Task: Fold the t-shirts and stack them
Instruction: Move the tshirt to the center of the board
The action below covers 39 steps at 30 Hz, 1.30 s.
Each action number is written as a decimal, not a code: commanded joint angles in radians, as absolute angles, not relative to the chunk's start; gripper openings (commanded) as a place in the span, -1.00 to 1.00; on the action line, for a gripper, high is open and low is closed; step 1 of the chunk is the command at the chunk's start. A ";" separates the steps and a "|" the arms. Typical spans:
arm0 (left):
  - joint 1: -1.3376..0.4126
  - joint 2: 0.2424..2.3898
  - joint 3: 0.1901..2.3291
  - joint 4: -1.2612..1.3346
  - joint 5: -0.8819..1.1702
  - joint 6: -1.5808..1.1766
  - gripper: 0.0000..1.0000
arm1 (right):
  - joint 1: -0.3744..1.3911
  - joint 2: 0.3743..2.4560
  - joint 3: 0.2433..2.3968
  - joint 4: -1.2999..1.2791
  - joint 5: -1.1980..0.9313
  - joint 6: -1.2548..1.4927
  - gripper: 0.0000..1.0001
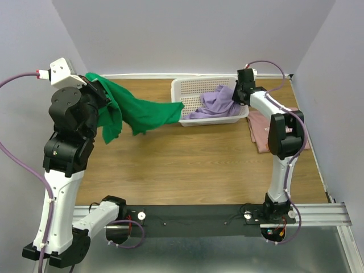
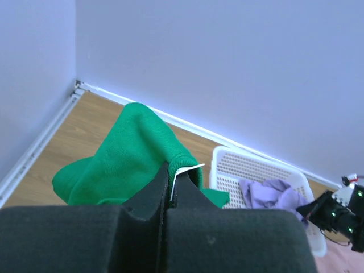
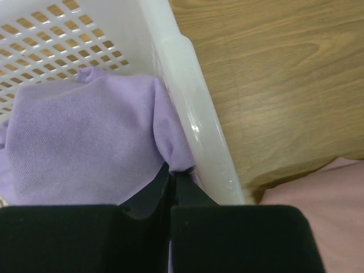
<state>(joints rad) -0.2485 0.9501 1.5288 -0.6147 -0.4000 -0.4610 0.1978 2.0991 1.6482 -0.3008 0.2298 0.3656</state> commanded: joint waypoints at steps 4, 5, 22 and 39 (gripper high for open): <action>-0.235 0.968 1.559 -0.634 -0.517 -0.393 -1.00 | 0.071 2.132 1.676 -0.334 0.471 0.305 -0.82; -0.235 0.963 1.537 -0.630 -0.522 -0.388 -1.00 | 0.046 2.129 1.687 -0.336 0.468 0.296 -0.82; -0.232 0.916 0.833 -0.304 -0.242 -0.477 -0.14 | 0.075 1.900 1.622 -0.336 -0.055 0.305 0.13; -0.232 0.718 0.568 -0.110 -0.221 -0.380 0.69 | 0.075 1.436 0.961 -0.117 0.054 1.026 0.61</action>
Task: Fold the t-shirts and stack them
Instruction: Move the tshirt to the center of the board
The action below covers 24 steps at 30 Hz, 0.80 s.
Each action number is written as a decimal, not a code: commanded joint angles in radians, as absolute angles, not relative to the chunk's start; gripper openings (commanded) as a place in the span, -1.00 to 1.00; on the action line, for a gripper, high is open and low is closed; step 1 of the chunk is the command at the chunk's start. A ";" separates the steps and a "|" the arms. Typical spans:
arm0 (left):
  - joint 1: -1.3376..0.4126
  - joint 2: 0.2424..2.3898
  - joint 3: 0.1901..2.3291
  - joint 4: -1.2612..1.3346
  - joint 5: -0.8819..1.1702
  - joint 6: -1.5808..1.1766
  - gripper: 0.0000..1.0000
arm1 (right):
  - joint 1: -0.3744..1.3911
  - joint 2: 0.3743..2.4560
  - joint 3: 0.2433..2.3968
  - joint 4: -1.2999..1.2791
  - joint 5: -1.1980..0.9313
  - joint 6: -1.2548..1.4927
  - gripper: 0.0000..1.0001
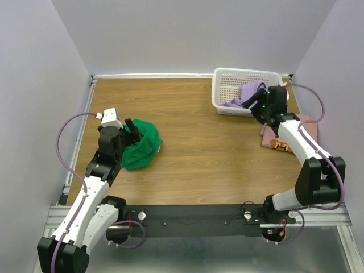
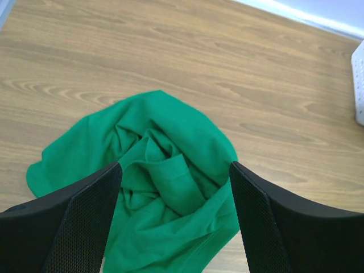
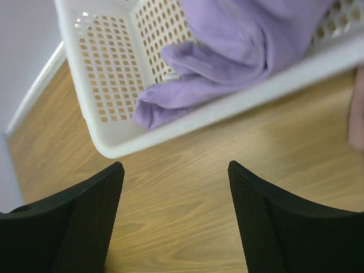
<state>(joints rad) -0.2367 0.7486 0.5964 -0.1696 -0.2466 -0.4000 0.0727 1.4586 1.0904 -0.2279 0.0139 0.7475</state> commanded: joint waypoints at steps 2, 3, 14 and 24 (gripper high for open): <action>-0.232 0.713 0.568 -0.101 -0.225 -0.379 0.69 | 0.075 1.442 0.936 -0.094 0.060 1.081 0.58; -0.232 0.710 0.569 -0.098 -0.225 -0.377 0.69 | 0.077 1.446 0.922 -0.077 0.067 1.101 0.57; -0.232 0.712 0.568 -0.081 -0.213 -0.376 0.68 | 0.068 1.641 0.934 0.129 0.100 1.296 0.48; -0.232 0.722 0.566 -0.084 -0.219 -0.374 0.68 | 0.022 1.787 1.127 0.138 0.155 1.347 -0.59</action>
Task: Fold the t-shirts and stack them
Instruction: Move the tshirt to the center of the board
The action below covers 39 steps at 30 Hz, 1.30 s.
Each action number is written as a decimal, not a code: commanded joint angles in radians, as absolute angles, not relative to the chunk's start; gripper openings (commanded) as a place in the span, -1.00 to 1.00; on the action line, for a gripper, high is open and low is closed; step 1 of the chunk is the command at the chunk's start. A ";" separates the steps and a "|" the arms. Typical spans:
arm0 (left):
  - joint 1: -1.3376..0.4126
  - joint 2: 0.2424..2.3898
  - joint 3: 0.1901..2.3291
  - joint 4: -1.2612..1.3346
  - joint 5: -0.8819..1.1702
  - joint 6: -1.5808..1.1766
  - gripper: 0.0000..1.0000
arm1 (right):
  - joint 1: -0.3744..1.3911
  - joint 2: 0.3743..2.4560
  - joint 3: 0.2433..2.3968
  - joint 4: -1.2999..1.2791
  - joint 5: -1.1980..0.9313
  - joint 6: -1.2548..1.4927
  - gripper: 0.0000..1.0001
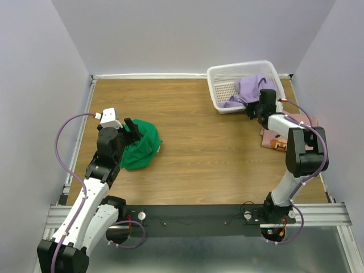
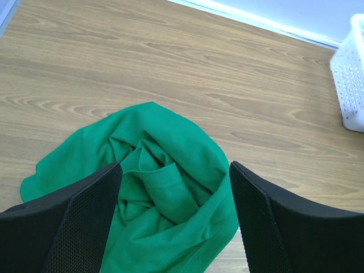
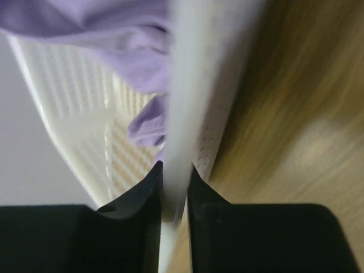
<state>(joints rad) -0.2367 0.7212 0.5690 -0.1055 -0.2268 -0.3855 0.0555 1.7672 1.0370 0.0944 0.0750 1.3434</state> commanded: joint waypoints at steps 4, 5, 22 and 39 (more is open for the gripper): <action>-0.232 0.739 0.569 -0.084 -0.218 -0.374 0.68 | -0.030 1.812 1.187 0.138 0.173 1.370 -0.74; -0.232 0.744 0.569 -0.084 -0.218 -0.374 0.68 | -0.037 1.815 1.202 0.138 0.182 1.371 -0.79; -0.232 0.758 0.569 -0.084 -0.218 -0.374 0.68 | -0.121 1.836 1.267 0.118 0.278 1.441 -0.99; -0.232 0.755 0.569 -0.083 -0.213 -0.373 0.68 | -0.135 1.898 1.322 0.107 0.155 1.419 0.31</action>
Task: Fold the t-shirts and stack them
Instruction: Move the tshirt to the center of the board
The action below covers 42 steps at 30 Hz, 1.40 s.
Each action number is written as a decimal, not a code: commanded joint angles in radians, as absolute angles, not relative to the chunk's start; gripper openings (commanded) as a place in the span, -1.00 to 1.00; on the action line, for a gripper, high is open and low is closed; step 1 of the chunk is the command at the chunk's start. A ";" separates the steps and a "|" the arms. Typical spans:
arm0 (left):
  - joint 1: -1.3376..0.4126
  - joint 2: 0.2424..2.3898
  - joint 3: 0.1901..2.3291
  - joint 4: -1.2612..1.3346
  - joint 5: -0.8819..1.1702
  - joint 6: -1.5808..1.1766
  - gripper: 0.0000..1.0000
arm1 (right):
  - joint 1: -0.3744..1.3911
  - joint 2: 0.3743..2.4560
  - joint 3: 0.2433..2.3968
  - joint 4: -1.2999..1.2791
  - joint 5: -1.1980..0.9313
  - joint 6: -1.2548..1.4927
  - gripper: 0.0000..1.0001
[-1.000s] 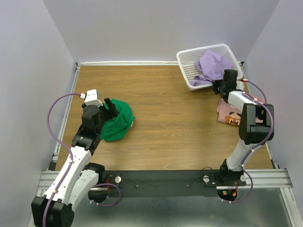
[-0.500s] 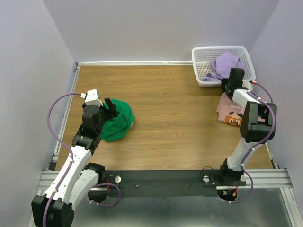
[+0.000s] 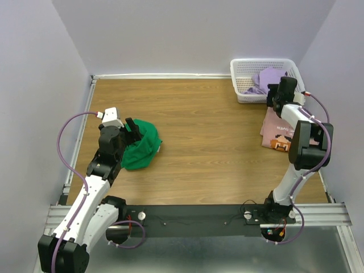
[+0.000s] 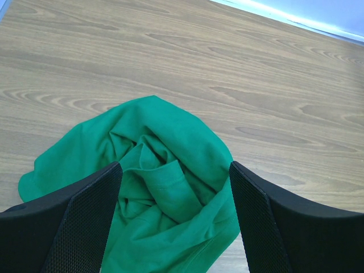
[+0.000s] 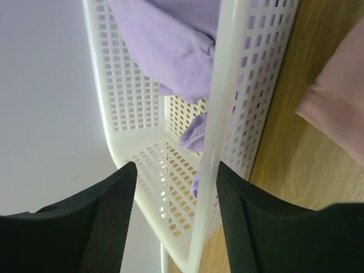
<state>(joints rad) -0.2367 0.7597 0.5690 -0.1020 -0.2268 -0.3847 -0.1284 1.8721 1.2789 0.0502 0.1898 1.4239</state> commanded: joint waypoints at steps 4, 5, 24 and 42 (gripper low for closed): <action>-0.232 0.747 0.569 -0.083 -0.212 -0.371 0.68 | -0.137 1.907 1.351 0.107 0.126 1.353 0.54; -0.232 0.746 0.569 -0.081 -0.212 -0.373 0.68 | -0.135 1.907 1.353 0.107 0.112 1.336 0.57; -0.232 0.683 0.561 -0.080 -0.173 -0.377 0.68 | -0.179 1.370 0.902 -0.087 0.170 0.897 0.11; -0.233 0.680 0.563 -0.075 -0.176 -0.374 0.67 | -0.276 1.851 1.009 -0.087 -0.139 0.703 -0.23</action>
